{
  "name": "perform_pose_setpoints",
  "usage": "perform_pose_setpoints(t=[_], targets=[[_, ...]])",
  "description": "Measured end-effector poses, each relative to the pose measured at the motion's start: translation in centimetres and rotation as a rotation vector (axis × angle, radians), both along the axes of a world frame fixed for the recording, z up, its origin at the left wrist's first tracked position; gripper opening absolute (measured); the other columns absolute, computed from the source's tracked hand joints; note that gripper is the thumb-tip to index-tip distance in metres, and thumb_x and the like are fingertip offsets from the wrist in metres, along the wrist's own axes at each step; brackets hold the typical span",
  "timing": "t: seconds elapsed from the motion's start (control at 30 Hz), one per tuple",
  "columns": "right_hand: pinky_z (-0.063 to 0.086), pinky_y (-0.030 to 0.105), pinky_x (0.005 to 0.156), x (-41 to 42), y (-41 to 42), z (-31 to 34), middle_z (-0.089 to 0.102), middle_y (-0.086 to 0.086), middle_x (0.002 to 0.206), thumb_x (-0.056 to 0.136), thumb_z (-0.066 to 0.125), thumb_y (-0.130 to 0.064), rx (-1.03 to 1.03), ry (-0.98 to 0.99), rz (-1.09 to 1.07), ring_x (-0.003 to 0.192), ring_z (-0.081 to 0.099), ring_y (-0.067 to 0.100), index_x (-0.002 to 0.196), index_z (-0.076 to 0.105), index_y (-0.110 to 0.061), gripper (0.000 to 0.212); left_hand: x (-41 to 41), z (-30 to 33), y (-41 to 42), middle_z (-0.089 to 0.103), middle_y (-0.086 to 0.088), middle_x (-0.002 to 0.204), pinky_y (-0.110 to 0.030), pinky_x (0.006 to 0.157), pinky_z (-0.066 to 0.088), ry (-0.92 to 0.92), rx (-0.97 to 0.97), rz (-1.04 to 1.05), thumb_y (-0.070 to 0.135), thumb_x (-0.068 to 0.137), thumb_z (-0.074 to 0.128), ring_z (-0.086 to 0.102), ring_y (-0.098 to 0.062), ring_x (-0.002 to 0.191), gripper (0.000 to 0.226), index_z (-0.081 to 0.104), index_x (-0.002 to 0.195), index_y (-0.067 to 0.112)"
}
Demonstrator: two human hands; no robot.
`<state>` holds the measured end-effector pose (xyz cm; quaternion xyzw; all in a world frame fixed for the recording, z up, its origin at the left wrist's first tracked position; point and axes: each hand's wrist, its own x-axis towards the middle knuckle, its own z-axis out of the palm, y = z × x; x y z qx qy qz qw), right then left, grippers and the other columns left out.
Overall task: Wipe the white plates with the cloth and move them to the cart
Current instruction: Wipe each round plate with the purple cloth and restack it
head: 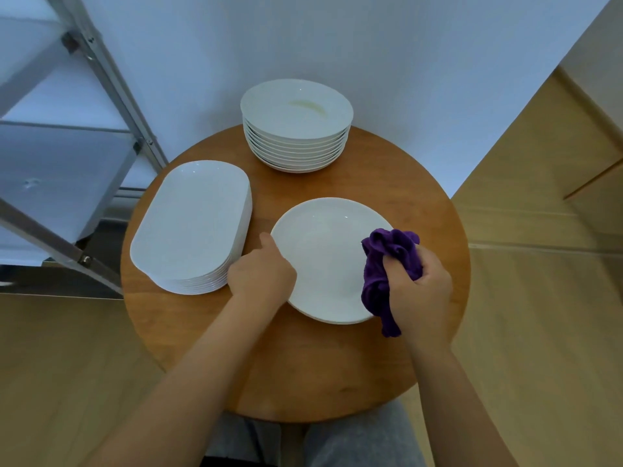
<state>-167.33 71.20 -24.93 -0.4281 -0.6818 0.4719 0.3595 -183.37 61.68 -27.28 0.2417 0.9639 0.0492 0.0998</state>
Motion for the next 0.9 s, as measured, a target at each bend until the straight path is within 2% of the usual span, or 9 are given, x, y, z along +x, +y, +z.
perform_pose_setpoints(t=[0.07, 0.13, 0.2, 0.27, 0.43, 0.6, 0.7, 0.8, 0.9], targets=[[0.041, 0.023, 0.057, -0.6, 0.2, 0.2, 0.057, -0.001, 0.074, 0.088, 0.063, -0.024, -0.007, 0.007, 0.009, 0.064, 0.050, 0.008, 0.077, 0.059, -0.025, 0.012, 0.0, 0.2, 0.1, 0.063, -0.007, 0.104, -0.031, 0.061, 0.040, -0.004, -0.051, -0.016, 0.028, 0.096, 0.036, 0.063, -0.026, 0.090, 0.056, 0.016, 0.146, 0.012], [0.039, 0.023, 0.057, -1.4, 0.6, 0.4, 0.057, 0.000, 0.073, 0.088, 0.063, -0.023, -0.012, 0.015, 0.016, 0.062, 0.049, 0.008, 0.077, 0.060, -0.024, 0.012, -0.2, 0.9, 0.4, 0.063, -0.007, 0.105, -0.031, 0.062, 0.040, 0.009, -0.073, -0.013, 0.032, 0.097, 0.036, 0.063, -0.025, 0.091, 0.051, 0.026, 0.142, 0.011], [0.037, 0.022, 0.055, -2.3, 1.0, 0.8, 0.054, 0.002, 0.071, 0.088, 0.064, -0.022, -0.021, 0.028, 0.030, 0.060, 0.046, 0.008, 0.075, 0.060, -0.021, 0.013, -0.6, 1.9, 1.0, 0.057, -0.001, 0.086, -0.024, 0.053, 0.037, 0.045, -0.021, -0.032, 0.037, 0.096, 0.038, 0.058, -0.018, 0.074, 0.037, 0.045, 0.123, 0.013], [0.039, 0.021, 0.053, -3.2, 1.5, 1.2, 0.054, 0.006, 0.070, 0.087, 0.064, -0.021, -0.050, 0.058, 0.050, 0.059, 0.046, 0.008, 0.076, 0.060, -0.018, 0.013, -1.5, 3.0, 1.9, 0.046, 0.007, 0.069, -0.020, 0.044, 0.028, 0.017, 0.100, -0.070, 0.040, 0.096, 0.039, 0.047, -0.009, 0.059, 0.025, 0.049, 0.100, 0.017], [0.044, 0.021, 0.051, -5.9, 3.0, 2.1, 0.056, -0.001, 0.068, 0.086, 0.065, -0.018, -0.125, 0.119, 0.086, 0.059, 0.050, 0.008, 0.078, 0.063, -0.017, 0.008, -5.4, 5.9, 6.4, 0.057, -0.001, 0.070, -0.020, 0.047, 0.043, -0.439, 0.517, 0.051, 0.036, 0.097, 0.043, 0.056, -0.013, 0.062, 0.031, 0.052, 0.076, 0.017], [0.046, 0.017, 0.050, -8.6, 5.0, 2.6, 0.058, -0.010, 0.061, 0.084, 0.067, -0.017, -0.217, 0.193, 0.111, 0.056, 0.053, 0.005, 0.073, 0.066, -0.025, 0.013, -11.5, 7.9, 9.8, 0.063, -0.005, 0.068, -0.013, 0.034, 0.040, -0.680, 0.934, 0.394, 0.045, 0.095, 0.046, 0.056, -0.007, 0.045, 0.040, 0.057, 0.080, 0.010], [0.048, 0.022, 0.052, -9.6, 5.6, 2.5, 0.059, -0.006, 0.061, 0.084, 0.067, -0.019, -0.246, 0.199, 0.123, 0.056, 0.053, 0.007, 0.076, 0.067, -0.029, 0.013, -14.7, 7.8, 11.0, 0.063, -0.004, 0.056, -0.009, 0.031, 0.031, -0.674, 0.953, 0.440, 0.051, 0.090, 0.052, 0.043, -0.003, 0.026, 0.049, 0.058, 0.072, 0.006], [0.049, 0.020, 0.051, -9.9, 5.5, 1.9, 0.062, -0.007, 0.063, 0.083, 0.068, -0.020, -0.294, 0.192, 0.113, 0.055, 0.057, 0.006, 0.079, 0.068, -0.031, 0.012, -16.6, 7.1, 11.5, 0.053, 0.003, 0.034, -0.017, 0.037, 0.032, -0.599, 0.879, 0.460, 0.043, 0.086, 0.063, 0.039, -0.010, 0.033, 0.044, 0.056, 0.061, 0.007], [0.049, 0.023, 0.051, -9.9, 5.4, 1.2, 0.063, -0.005, 0.063, 0.083, 0.068, -0.017, -0.330, 0.192, 0.101, 0.055, 0.057, 0.007, 0.078, 0.069, -0.033, 0.017, -17.9, 6.6, 10.9, 0.053, 0.000, 0.039, -0.020, 0.037, 0.032, -0.594, 0.729, 0.422, 0.029, 0.082, 0.069, 0.039, -0.011, 0.034, 0.031, 0.055, 0.064, 0.008]])
